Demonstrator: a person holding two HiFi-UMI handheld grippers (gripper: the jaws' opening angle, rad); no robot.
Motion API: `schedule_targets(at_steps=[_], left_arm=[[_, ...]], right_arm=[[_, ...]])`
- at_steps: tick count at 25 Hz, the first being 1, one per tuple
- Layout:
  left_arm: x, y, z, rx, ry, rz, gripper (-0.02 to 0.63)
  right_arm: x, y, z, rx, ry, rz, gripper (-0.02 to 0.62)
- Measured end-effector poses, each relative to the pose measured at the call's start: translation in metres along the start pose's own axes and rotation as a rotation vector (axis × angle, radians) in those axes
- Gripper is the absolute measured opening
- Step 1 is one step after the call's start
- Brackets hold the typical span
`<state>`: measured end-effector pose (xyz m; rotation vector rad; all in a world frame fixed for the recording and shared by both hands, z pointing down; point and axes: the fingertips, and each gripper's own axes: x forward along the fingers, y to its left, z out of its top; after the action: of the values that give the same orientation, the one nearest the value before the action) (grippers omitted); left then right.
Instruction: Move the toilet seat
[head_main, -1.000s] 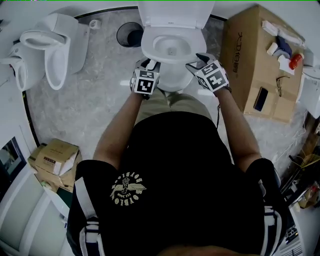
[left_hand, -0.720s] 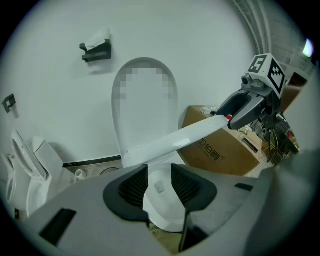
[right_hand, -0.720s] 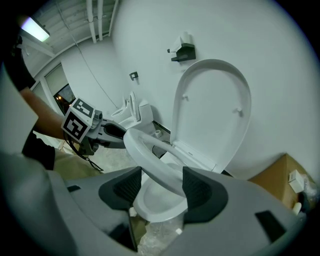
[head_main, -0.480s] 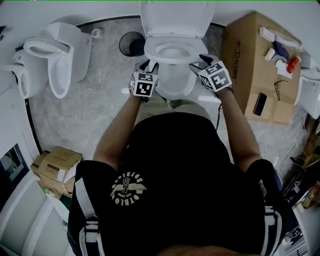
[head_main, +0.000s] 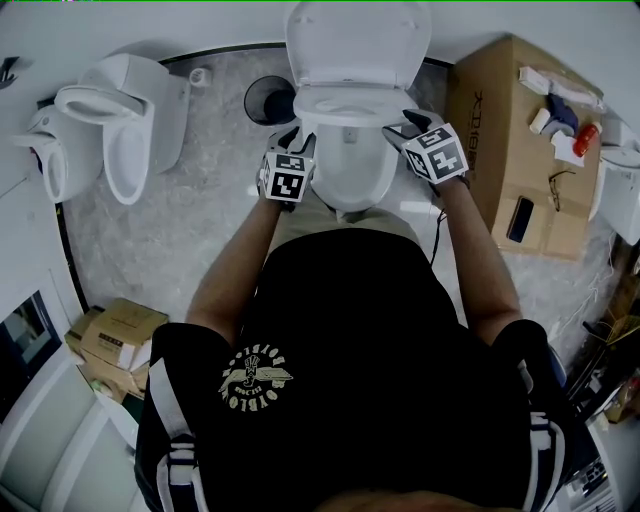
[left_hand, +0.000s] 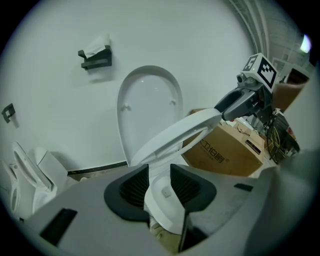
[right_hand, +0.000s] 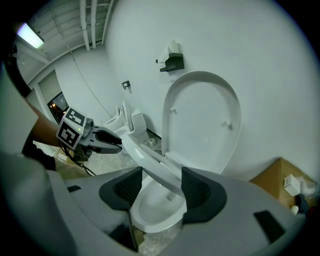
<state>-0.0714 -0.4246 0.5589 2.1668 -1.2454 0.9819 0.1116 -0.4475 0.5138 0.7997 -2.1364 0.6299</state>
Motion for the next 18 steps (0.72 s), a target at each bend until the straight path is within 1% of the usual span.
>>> schedule_targets(at_steps=[6, 10, 18], left_arm=[[-0.001, 0.017, 0.007, 0.004, -0.004, 0.014, 0.149], [0.002, 0.023, 0.011, -0.007, 0.01, 0.012, 0.148], [0.009, 0.035, 0.027, 0.004, 0.001, 0.002, 0.147]], right_arm=[[0.001, -0.011, 0.019, 0.01, -0.018, -0.012, 0.258], [0.002, -0.021, 0.032, 0.01, -0.025, -0.022, 0.247], [0.006, -0.039, 0.057, 0.042, -0.054, -0.047, 0.241]])
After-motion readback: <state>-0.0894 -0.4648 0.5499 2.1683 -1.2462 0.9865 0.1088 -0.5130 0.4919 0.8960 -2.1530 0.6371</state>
